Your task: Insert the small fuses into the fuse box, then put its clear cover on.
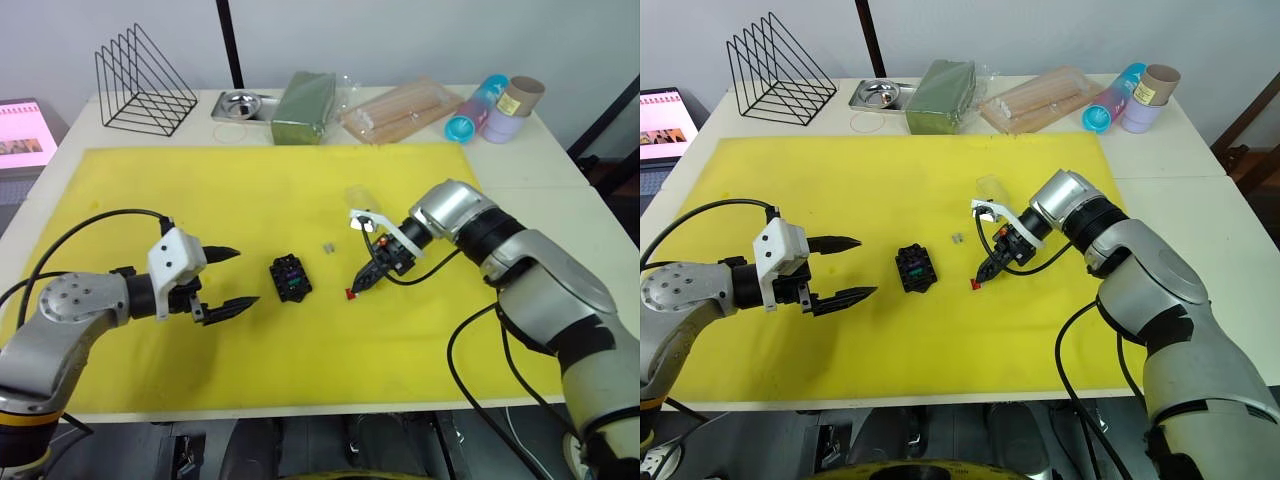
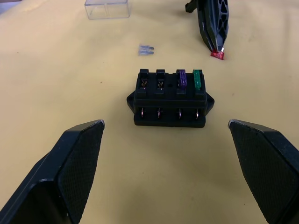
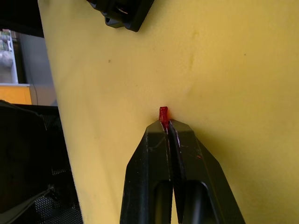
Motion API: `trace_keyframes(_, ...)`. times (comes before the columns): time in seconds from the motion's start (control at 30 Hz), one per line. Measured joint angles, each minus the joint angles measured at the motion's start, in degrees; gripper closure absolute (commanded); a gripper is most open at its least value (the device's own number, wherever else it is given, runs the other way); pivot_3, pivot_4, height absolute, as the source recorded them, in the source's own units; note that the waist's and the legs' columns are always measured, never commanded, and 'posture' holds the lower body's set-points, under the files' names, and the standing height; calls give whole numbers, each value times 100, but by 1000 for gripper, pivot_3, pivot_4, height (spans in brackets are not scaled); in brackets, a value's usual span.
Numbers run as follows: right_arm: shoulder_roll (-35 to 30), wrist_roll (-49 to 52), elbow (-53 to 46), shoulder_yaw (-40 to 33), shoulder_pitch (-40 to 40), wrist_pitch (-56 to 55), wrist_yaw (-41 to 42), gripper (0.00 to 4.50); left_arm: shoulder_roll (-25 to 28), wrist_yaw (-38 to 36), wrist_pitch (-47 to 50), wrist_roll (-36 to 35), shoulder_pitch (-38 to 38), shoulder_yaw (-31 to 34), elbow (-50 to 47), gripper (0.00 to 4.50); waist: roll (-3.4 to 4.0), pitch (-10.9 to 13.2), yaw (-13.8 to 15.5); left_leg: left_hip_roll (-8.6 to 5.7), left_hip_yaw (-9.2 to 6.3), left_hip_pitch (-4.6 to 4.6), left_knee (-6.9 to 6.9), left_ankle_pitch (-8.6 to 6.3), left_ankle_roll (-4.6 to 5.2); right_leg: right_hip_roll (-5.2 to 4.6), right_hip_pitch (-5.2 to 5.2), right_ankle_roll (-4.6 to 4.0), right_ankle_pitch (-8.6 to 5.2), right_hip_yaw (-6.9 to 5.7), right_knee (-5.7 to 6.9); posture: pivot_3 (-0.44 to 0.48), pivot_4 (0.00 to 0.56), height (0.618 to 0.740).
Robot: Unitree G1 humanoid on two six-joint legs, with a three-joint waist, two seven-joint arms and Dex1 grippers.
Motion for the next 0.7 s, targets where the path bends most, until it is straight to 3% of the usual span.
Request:
trace_keyframes(0.23,-83,27,40,-929,-49,1235,-115,4480,-6,21,0,0,34,0,-4,0,0,0,4,0,0,0,0,0,0,0,-1,0,0,0,0,0,150,740)
trace_keyframes(0.47,-284,308,-1038,-2472,469,3062,-1207,4480,-46,33,-15,-1,83,1,-11,0,-1,-1,6,-1,-1,-1,-2,0,0,-1,-1,0,0,1,-1,0,150,740)
trace_keyframes(0.6,-293,1197,-1935,-3672,1309,3690,-2752,4480,-61,21,-32,0,35,-4,7,0,-3,-2,16,-2,-1,-6,2,0,0,-3,1,1,0,1,-1,0,150,740)
trace_keyframes(0.7,-252,2172,-2320,-4512,1944,3735,-4389,4480,-66,-5,-54,4,17,-9,20,0,-3,-2,10,-4,0,-7,3,0,0,-2,2,1,1,3,-1,0,150,740)
